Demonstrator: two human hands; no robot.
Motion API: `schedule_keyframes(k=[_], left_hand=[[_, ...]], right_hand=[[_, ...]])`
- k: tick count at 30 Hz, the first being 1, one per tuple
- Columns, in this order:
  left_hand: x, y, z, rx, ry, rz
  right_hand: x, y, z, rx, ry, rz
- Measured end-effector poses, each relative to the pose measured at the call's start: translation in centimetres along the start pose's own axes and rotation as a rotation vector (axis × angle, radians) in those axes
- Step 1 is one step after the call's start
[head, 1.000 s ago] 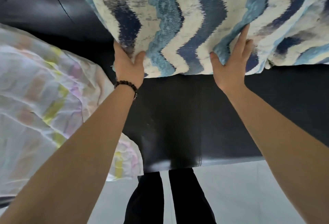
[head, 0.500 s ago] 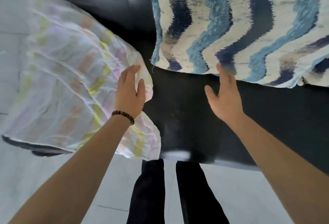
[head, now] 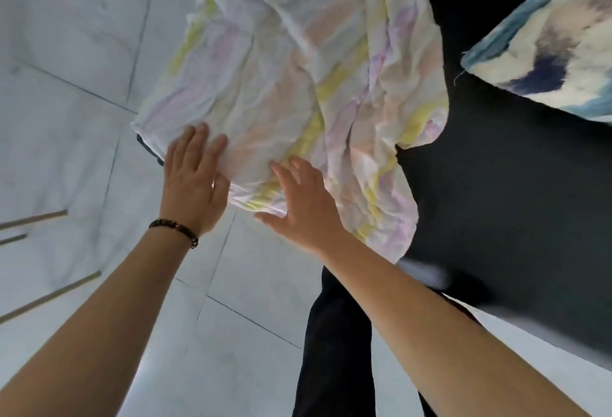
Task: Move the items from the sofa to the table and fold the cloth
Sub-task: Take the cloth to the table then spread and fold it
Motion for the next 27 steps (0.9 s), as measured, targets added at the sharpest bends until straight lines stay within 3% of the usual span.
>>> schedule_keyframes(k=[4,8,12,16,21,24,27], left_hand=[[0.0,0.1,0.9,-0.069,0.011,0.01],[-1.6,-0.3,0.5,-0.13,-0.017,0.031],[-8.2,-0.3,-0.4,-0.063,0.125,0.06],[-16.2,-2.2,-0.3,0.058,0.235,0.21],[-22.3,-7.7,1.5,0.297,0.379,0.224],[-23.8,-14.3,2.0,0.212,0.457,0.207],[-24.3,-19.9,2.0,0.101,0.528,0.212]], right_hand=[[-0.1,0.3,0.6,-0.229,0.069,-0.049],[-2.4,-2.0,1.9,-0.228,0.165,-0.144],[-5.7,-7.7,5.4,-0.321,0.367,-0.23],[-6.9,-14.5,11.0,-0.428,0.445,-0.259],[-3.2,-23.5,18.8,-0.381,0.54,-0.155],[1.7,-28.7,22.6,-0.299,0.536,-0.085],[6.0,-33.1,26.1,-0.34,0.537,-0.05]])
Point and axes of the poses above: each hand's wrist, its own z-axis away from the middle knuckle, its own y-axis out of the palm, x = y × z, the point moved 8 cm from there along -z, towards the middle knuckle, and after that the axes turned 6 degrees about -x, right-handed, at the moved point
